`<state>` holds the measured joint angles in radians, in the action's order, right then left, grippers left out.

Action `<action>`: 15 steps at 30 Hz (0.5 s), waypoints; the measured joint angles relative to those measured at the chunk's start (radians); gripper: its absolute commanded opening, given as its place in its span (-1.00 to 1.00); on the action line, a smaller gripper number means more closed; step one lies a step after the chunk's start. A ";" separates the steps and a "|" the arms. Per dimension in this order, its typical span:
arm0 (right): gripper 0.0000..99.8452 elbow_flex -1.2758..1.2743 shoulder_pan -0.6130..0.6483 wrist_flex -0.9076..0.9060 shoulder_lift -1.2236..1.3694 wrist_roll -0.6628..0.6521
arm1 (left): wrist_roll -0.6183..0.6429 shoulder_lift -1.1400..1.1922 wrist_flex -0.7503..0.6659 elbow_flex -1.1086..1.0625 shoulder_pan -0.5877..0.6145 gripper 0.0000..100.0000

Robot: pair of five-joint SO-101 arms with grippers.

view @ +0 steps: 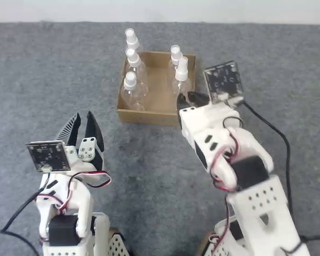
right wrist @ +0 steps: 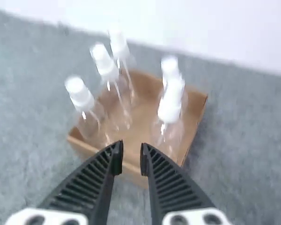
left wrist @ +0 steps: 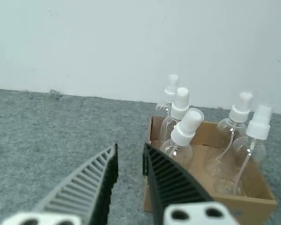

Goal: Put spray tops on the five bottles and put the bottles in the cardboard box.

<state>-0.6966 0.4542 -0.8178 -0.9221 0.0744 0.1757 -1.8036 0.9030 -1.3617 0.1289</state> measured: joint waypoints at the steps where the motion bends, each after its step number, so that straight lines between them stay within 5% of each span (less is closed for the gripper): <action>1: -0.93 -0.008 0.000 0.000 -0.020 0.000 | 0.000 0.000 0.000 0.000 0.000 -0.83; 15: -0.93 -0.199 0.000 0.121 -0.318 0.000 | 0.000 0.000 0.000 0.000 0.000 -0.83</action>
<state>-0.8961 0.4542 -0.6966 -1.2398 0.0744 0.1757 -1.8036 0.9030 -1.3617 0.1289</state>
